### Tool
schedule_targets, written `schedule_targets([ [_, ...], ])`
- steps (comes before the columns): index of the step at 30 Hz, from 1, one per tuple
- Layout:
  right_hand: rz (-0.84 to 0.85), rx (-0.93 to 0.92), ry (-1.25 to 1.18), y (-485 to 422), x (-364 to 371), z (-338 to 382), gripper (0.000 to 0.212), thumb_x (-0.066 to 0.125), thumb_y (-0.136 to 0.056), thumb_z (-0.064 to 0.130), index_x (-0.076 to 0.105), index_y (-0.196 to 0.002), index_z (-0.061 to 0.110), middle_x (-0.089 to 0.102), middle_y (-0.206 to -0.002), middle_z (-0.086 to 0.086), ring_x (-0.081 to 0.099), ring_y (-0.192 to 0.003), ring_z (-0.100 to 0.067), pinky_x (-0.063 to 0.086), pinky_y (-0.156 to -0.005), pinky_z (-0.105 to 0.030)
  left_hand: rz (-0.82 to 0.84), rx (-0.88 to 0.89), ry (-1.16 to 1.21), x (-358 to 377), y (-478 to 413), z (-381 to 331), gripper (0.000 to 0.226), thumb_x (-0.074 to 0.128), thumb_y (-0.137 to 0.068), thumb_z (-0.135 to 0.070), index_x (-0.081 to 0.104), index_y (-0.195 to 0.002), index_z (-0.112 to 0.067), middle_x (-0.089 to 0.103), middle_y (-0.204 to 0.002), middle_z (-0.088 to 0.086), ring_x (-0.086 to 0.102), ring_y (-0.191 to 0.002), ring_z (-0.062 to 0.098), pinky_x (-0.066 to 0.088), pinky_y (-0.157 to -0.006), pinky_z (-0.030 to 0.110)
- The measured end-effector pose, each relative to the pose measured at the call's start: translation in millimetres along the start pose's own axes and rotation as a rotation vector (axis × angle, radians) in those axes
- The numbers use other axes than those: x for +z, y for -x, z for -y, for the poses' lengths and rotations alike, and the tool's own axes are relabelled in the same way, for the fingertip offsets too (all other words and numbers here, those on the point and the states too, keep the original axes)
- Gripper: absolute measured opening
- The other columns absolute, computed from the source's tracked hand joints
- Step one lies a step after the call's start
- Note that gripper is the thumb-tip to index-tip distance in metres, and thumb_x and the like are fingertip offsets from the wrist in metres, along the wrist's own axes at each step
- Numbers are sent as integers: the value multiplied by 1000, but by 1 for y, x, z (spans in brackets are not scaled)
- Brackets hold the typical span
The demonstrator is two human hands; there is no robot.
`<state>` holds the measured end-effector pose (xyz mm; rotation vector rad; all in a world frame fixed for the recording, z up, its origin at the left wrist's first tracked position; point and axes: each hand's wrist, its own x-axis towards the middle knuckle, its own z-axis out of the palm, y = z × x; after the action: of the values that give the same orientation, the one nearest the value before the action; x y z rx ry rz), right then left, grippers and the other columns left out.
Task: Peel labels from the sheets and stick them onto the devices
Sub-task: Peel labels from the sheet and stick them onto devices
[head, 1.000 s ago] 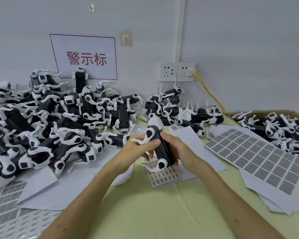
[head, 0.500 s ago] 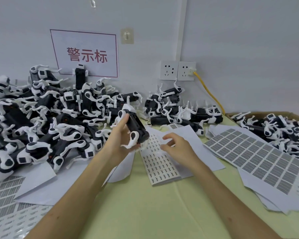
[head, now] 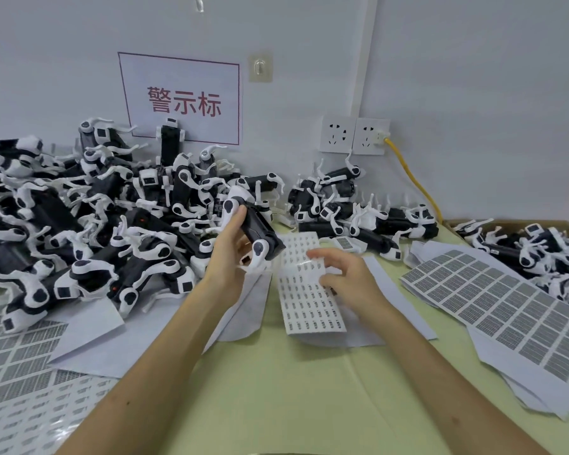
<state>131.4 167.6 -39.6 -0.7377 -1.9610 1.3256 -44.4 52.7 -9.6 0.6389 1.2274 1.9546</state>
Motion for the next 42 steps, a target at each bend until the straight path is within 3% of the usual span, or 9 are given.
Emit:
schedule_targets([
  [3, -128, -65, -35, -2, -5, 1, 56, 50, -86, -17, 73, -109, 29, 68, -121, 7, 70, -96, -5, 56, -62, -24, 97, -84, 30, 0, 3, -1, 50, 64, -92, -58, 75, -104, -11, 74, -95, 7, 76, -87, 22, 58, -85, 37],
  [9, -178, -154, 33, -2, -4, 1, 51, 55, -86, -15, 74, -112, 25, 71, -112, 17, 64, -77, -8, 55, -67, -29, 299, -258, 143, -1, 4, 7, 51, 79, -84, -56, 83, -97, -7, 77, -94, 9, 76, -84, 26, 60, -72, 32],
  [11, -182, -171, 77, -2, -3, 0, 42, 62, -89, -7, 74, -111, 27, 71, -110, 19, 65, -84, -11, 57, -71, -31, 344, -258, 119, -1, 3, 8, 55, 80, -83, -57, 81, -107, -8, 78, -100, 9, 76, -89, 26, 60, -76, 34],
  [16, -205, -281, 272, -2, -3, -3, 19, 77, -90, 24, 72, -105, 35, 62, -114, 19, 53, -97, 8, 41, -79, -6, 313, -276, 163, 2, 2, 16, 50, 73, -91, -54, 82, -104, -7, 77, -107, 8, 75, -89, 21, 60, -79, 34],
  [20, -227, -276, 247, -2, -3, -4, 22, 82, -86, 29, 76, -106, 36, 47, -120, 8, 48, -115, 4, 52, -99, -39, 318, -272, 205, 6, 4, 15, 46, 69, -93, -51, 83, -101, -7, 77, -109, 8, 74, -89, 19, 61, -78, 33],
  [22, -249, -293, 266, -1, -2, -2, 24, 82, -85, 32, 77, -108, 36, 43, -129, 10, 45, -127, -6, 47, -106, -42, 315, -262, 220, 7, 6, 14, 45, 69, -93, -49, 83, -102, -7, 77, -110, 8, 75, -85, 19, 61, -73, 33],
  [32, -258, -408, 347, 1, 3, -3, 26, 84, -84, 28, 76, -108, 34, 49, -134, 19, 44, -121, -5, 28, -100, -4, 317, -300, 233, 5, 8, 19, 49, 73, -89, -54, 83, -98, -7, 77, -104, 8, 75, -88, 21, 61, -80, 33],
  [38, -209, -390, 298, 2, 3, -5, 26, 79, -89, 26, 76, -114, 34, 50, -141, 16, 45, -132, -6, 42, -109, -33, 373, -269, 217, 7, 11, 16, 48, 72, -90, -55, 83, -104, -11, 78, -107, 8, 74, -95, 20, 61, -86, 33],
  [42, -219, -378, 259, 2, 3, -7, 27, 82, -86, 25, 78, -112, 31, 52, -140, 18, 50, -128, -2, 47, -104, -32, 410, -279, 115, 5, 13, 13, 51, 69, -92, -58, 82, -108, -11, 77, -109, 7, 74, -95, 21, 59, -83, 33],
])
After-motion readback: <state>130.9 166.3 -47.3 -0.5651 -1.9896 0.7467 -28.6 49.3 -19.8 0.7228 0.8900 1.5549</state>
